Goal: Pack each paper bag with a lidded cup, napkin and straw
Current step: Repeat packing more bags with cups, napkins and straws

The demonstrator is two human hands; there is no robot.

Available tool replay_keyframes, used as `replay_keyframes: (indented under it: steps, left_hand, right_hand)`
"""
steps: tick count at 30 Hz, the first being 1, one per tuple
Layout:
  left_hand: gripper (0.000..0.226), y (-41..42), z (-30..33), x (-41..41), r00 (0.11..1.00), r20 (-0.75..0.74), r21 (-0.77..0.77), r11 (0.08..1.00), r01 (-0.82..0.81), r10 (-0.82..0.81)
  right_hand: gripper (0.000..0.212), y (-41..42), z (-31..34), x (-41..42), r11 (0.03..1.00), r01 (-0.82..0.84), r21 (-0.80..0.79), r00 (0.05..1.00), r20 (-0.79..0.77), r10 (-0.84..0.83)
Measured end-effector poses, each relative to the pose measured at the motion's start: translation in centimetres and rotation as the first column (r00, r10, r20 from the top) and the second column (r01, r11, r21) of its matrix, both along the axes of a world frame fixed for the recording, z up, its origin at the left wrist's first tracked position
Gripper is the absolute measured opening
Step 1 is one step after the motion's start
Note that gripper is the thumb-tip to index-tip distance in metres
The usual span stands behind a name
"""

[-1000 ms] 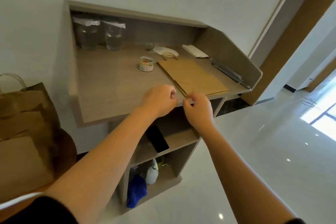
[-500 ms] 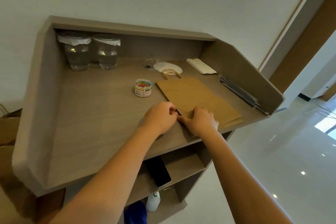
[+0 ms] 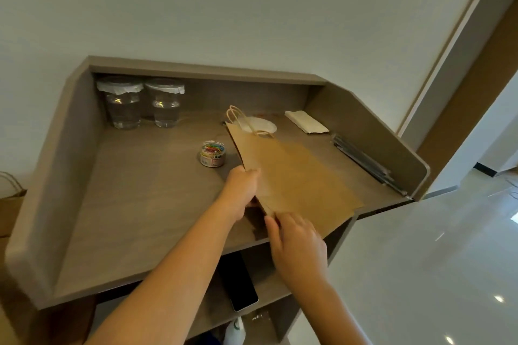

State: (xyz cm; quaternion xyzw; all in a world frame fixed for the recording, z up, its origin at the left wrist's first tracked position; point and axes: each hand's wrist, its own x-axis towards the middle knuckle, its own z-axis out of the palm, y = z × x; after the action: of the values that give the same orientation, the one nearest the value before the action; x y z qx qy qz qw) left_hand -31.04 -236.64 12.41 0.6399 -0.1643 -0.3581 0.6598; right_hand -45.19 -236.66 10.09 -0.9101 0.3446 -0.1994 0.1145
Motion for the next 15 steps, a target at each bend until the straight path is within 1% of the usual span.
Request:
replay_keyframes:
  steps: [1, 2, 3, 4, 6, 8, 9, 10, 12, 14, 15]
  left_hand:
    - [0.029, 0.3, -0.3, -0.3, 0.999, 0.037, 0.004, 1.0, -0.024, 0.024]
    - [0.028, 0.9, -0.6, -0.6, 0.997, 0.066, 0.001, 0.999, -0.038, 0.038]
    - [0.026, 1.7, -0.8, -1.2, 0.996, 0.085, -0.015, 0.999, -0.039, 0.04]
    - [0.023, 2.7, -0.9, -1.9, 0.994, 0.1, -0.04, 0.999, -0.031, 0.035]
    - [0.021, 5.3, -1.0, -3.7, 0.99, 0.141, -0.1, 0.995, -0.007, 0.021]
    - [0.024, 8.2, -1.2, -5.6, 0.982, 0.189, -0.203, 0.979, 0.025, 0.014]
    - [0.025, 9.8, -1.4, -6.5, 0.974, 0.225, -0.253, 0.967, 0.036, 0.023]
    - [0.025, 11.4, -1.6, -7.3, 0.958, 0.281, -0.269, 0.963, 0.03, 0.048]
    - [0.03, 14.7, -2.4, -8.6, 0.91, 0.394, -0.208, 0.977, -0.048, 0.128]
    - [0.032, 18.2, -3.3, -9.7, 0.879, 0.43, -0.104, 0.978, -0.18, 0.207]
    - [0.032, 20.0, -3.7, -10.2, 0.866, 0.44, -0.045, 0.969, -0.243, 0.238]
  right_hand:
    - [0.035, 0.1, -0.2, -0.2, 0.994, -0.009, 0.11, 0.999, 0.05, 0.003]
    - [0.034, 0.0, 0.1, -0.4, 0.966, -0.023, 0.259, 0.992, 0.126, -0.01]
    - [0.033, -0.1, 0.5, -0.5, 0.919, -0.051, 0.391, 0.974, 0.224, -0.041]
    - [0.033, -0.2, 1.2, -0.6, 0.877, -0.092, 0.472, 0.948, 0.312, -0.068]
    - [0.029, 0.1, 2.6, -0.6, 0.816, -0.182, 0.549, 0.901, 0.426, -0.085]
    - [0.022, 0.8, 3.9, -0.2, 0.749, -0.282, 0.599, 0.867, 0.494, -0.068]
    - [0.021, 1.5, 4.5, 0.1, 0.713, -0.326, 0.621, 0.853, 0.519, -0.062]
    - [0.025, 2.2, 5.1, 0.4, 0.674, -0.362, 0.644, 0.842, 0.536, -0.06]
    - [0.035, 4.3, 6.2, 0.9, 0.574, -0.41, 0.709, 0.839, 0.54, -0.068]
    - [0.041, 6.9, 6.7, 1.1, 0.46, -0.448, 0.766, 0.846, 0.53, -0.058]
    - [0.048, 8.3, 6.7, 1.1, 0.414, -0.459, 0.786, 0.856, 0.516, -0.031]
